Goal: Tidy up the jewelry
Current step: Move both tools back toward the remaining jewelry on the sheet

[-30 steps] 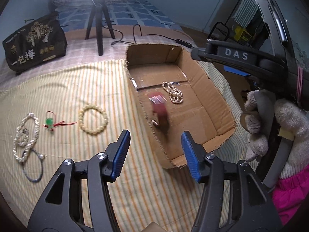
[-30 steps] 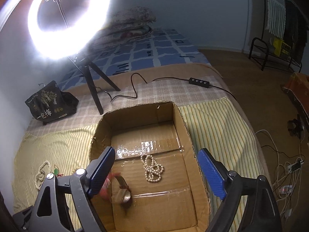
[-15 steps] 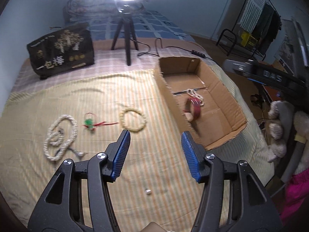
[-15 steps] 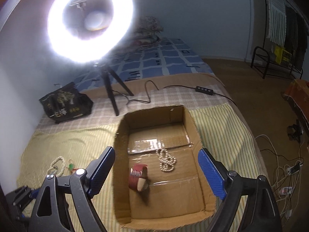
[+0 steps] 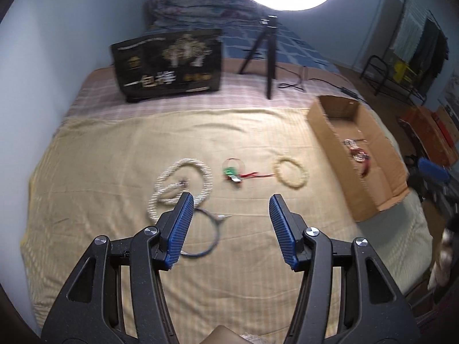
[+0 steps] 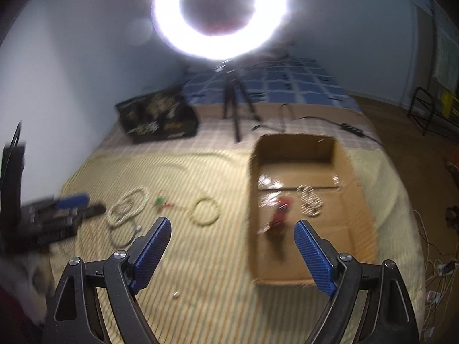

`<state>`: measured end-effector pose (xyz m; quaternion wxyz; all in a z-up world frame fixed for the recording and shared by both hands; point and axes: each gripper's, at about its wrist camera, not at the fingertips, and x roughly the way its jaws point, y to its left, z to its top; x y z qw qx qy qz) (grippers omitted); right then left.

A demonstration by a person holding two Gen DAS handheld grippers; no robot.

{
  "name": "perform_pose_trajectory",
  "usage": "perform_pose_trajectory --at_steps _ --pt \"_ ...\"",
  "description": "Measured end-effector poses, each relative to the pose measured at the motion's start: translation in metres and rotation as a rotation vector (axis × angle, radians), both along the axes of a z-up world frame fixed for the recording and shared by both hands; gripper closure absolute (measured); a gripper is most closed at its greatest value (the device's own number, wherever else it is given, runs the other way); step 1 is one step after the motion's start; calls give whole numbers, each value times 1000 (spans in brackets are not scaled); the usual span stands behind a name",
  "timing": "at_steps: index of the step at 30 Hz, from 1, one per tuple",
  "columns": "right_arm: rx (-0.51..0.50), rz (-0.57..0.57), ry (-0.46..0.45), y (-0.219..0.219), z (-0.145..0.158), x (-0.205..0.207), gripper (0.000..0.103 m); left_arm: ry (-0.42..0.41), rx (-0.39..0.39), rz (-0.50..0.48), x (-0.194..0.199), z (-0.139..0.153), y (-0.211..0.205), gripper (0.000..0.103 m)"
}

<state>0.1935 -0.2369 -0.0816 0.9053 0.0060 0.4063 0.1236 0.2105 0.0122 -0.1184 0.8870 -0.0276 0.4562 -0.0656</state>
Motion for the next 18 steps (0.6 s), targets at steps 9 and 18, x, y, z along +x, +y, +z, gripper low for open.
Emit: perform_pose_trajectory --at_steps 9,18 --pt "-45 124 43 37 -31 -17 14 58 5 103 7 -15 53 47" --pt "-91 214 135 57 -64 -29 15 151 -53 137 24 -43 78 47"
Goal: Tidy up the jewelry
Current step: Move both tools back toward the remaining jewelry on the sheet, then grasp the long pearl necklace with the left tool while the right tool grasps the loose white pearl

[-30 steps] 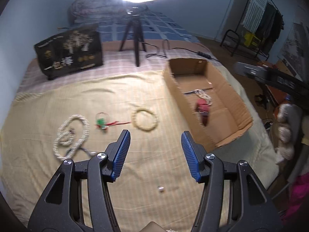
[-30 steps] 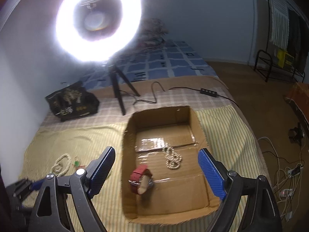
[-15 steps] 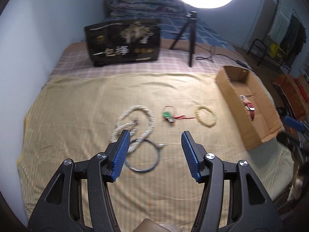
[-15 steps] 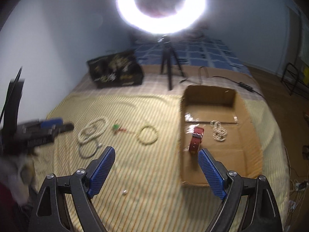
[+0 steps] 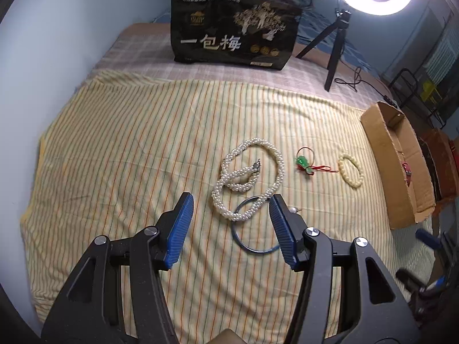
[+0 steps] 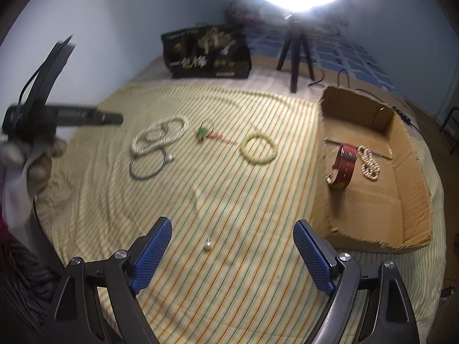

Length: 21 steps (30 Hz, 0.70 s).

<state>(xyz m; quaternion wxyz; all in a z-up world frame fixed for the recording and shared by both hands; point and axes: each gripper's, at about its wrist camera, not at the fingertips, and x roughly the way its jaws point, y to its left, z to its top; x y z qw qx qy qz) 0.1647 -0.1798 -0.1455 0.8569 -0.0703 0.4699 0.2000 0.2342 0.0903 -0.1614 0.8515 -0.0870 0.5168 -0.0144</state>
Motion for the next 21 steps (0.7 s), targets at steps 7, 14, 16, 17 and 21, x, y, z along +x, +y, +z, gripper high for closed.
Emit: perform_pose_trajectory --at_steps 7,14,16,17,21 --pt "-7 26 68 4 -18 0 22 56 -46 25 19 -20 5 47" --pt "0 68 138 14 -32 3 36 111 -64 62 33 -43 14 66" --pt "-3 78 152 18 -37 3 39 125 -64 69 36 -49 16 67" --pt "-5 84 159 20 -39 3 43 132 -61 72 38 -52 17 67" --pt "-14 98 170 24 -45 2 52 152 -64 90 43 -62 24 73"
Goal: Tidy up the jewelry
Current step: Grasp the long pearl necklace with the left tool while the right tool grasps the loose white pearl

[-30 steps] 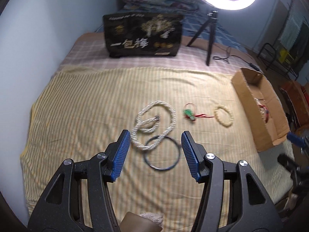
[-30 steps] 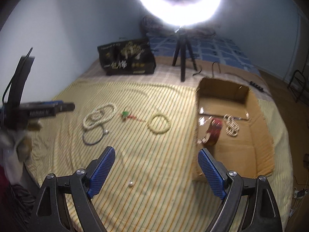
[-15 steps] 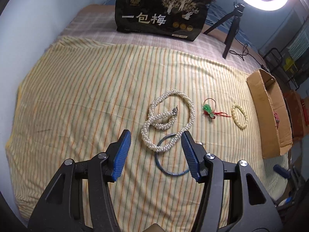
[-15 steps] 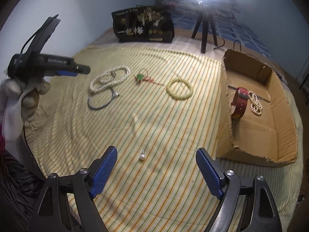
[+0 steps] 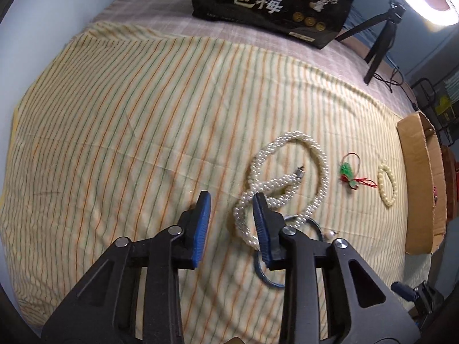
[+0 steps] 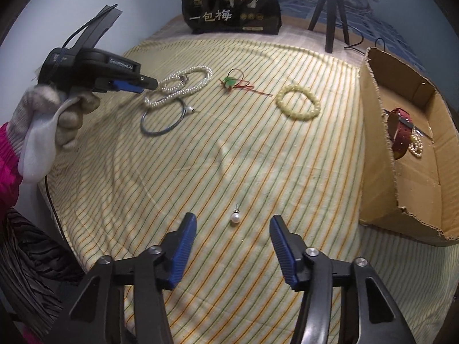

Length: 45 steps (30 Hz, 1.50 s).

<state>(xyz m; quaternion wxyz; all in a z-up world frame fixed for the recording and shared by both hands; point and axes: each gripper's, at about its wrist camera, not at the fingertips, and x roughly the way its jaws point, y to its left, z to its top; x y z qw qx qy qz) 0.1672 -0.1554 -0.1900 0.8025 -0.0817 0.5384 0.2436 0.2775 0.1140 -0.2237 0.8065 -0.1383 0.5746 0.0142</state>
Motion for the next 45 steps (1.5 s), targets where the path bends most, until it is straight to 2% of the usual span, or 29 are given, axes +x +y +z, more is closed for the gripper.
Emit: perform_pose_trajectory --at_steps 3,9,10,12,15,22,28,30,35,45 --pt "0 3 7 1 -2 2 59 11 -13 1 3 -6 1 73" --pt "-2 8 26 6 -10 7 63 12 22 -46 0 -11 -14 75" --pt "-3 10 27 6 -10 7 64 12 39 -51 0 -12 -16 81" --pt "-7 15 32 8 -13 7 66 9 60 -48 -1 -15 -17 84" --pt "-13 21 38 11 -18 7 67 2 93 -51 2 -16 -20 95" --pt "-54 38 28 18 -25 5 73 -9 97 -34 7 -16 -21 96" --pt "-58 12 25 13 -29 14 88 -18 85 -26 3 -11 -15 96" --pt "-69 13 17 13 -28 14 96 -27 81 -23 1 -8 -14 97" --pt "-72 15 -1 15 -23 12 97 -75 52 -16 -2 14 -12 97" --pt "-22 -5 -60 10 9 7 97 -191 -85 -12 -11 72 -11 97"
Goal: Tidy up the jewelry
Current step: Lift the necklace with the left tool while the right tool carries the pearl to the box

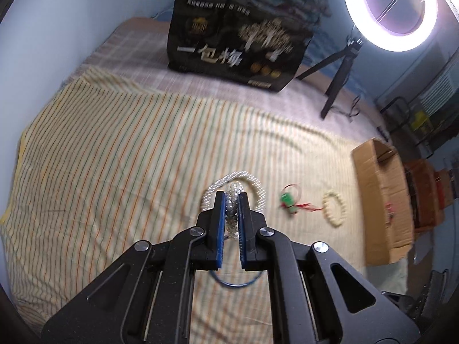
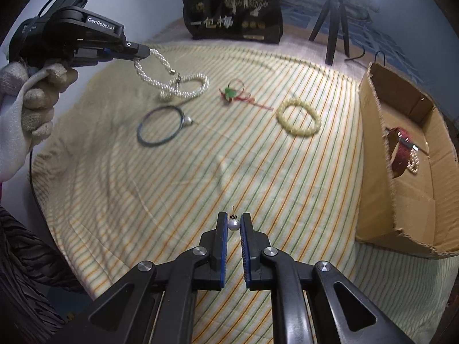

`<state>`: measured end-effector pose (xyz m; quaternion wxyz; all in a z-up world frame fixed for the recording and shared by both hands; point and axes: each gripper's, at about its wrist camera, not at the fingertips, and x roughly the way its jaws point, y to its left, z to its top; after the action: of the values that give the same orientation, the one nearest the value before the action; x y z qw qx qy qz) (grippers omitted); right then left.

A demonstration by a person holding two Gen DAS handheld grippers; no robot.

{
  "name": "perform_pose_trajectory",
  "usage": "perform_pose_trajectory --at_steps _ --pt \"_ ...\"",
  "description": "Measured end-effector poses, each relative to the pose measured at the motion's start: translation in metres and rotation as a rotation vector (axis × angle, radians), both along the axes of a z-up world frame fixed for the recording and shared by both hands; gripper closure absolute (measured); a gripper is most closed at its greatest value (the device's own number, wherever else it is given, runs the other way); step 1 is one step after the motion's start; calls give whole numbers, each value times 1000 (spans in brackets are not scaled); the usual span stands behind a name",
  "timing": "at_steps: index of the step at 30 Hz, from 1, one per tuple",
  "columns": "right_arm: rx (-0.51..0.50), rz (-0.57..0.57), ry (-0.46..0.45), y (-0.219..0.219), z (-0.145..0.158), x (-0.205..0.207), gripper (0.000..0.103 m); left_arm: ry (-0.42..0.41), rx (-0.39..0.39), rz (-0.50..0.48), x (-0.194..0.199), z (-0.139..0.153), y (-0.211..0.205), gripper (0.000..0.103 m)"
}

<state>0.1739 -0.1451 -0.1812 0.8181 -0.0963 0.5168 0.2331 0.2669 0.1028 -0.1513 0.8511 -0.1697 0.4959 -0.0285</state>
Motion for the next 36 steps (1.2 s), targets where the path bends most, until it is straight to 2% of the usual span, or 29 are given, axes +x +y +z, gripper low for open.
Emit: perform_pose_trajectory --at_steps 11,27,36 --pt "54 -41 -97 -21 46 -1 97 -102 -94 -31 2 50 -9 97" --pt "91 -183 -190 -84 84 12 97 -218 -144 -116 2 110 -57 97" --pt "111 -265 -203 -122 93 24 97 -260 -130 -177 16 142 -103 97"
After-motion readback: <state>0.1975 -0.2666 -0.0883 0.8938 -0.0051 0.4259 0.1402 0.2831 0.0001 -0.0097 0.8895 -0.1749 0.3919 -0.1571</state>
